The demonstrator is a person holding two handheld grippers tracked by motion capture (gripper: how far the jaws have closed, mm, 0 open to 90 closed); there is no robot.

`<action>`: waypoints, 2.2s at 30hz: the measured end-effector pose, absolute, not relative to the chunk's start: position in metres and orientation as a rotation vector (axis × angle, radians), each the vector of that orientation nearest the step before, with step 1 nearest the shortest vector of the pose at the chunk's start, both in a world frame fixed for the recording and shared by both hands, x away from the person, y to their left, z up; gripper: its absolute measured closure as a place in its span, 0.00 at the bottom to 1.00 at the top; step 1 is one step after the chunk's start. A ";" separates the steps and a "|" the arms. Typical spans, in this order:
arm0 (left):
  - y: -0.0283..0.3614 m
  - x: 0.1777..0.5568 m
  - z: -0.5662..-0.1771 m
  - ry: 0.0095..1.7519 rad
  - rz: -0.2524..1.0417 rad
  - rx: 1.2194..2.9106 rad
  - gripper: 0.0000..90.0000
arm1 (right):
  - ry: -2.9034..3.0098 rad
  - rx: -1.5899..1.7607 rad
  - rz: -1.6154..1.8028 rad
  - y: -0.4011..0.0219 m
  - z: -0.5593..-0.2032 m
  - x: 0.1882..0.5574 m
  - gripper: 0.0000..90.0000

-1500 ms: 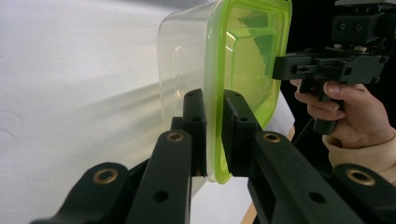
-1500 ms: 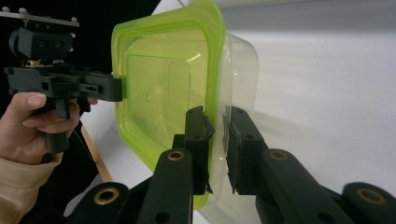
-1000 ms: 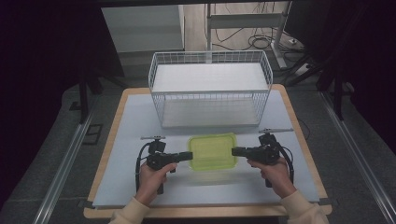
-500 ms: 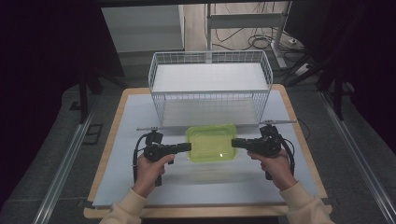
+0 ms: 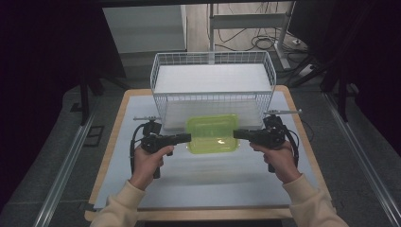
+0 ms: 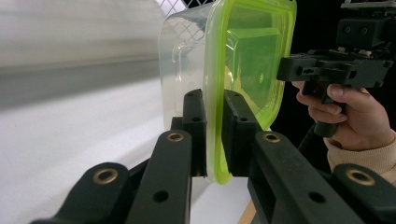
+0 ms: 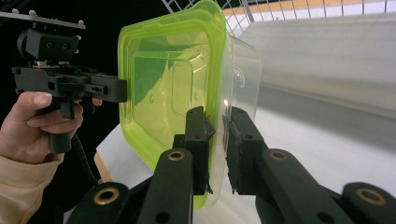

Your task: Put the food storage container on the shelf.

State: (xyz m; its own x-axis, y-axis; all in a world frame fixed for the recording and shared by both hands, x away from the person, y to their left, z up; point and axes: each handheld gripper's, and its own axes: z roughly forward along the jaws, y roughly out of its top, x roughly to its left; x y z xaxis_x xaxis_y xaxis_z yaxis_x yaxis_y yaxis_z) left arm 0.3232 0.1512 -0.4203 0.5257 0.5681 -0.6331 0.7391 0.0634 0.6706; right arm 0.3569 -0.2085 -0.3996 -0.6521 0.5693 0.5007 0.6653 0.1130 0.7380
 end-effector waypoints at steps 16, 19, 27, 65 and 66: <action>0.154 0.333 -0.381 1.107 -0.125 1.615 0.91 | -2.286 -1.242 -1.657 -0.204 -0.366 0.367 0.89; 0.155 0.335 -0.374 1.103 -0.116 1.612 0.91 | -2.287 -1.240 -1.669 -0.203 -0.359 0.369 0.89; 0.159 0.341 -0.364 1.092 -0.117 1.609 0.91 | -2.303 -1.232 -1.685 -0.200 -0.345 0.373 0.89; 0.169 0.384 -0.321 1.078 -0.066 1.597 0.91 | -2.330 -1.245 -1.719 -0.187 -0.300 0.414 0.89; 0.169 0.385 -0.320 1.080 -0.066 1.595 0.91 | -2.327 -1.248 -1.717 -0.186 -0.299 0.416 0.89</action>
State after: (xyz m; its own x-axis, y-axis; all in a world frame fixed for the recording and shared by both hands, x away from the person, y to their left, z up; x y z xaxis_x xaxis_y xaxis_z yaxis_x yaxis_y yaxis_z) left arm 0.3845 0.1689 -0.3199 0.5745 0.5935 -0.5637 0.6581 0.0746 0.7492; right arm 0.4162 -0.1861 -0.2987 -0.6859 0.5898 0.4262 0.5813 0.0917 0.8085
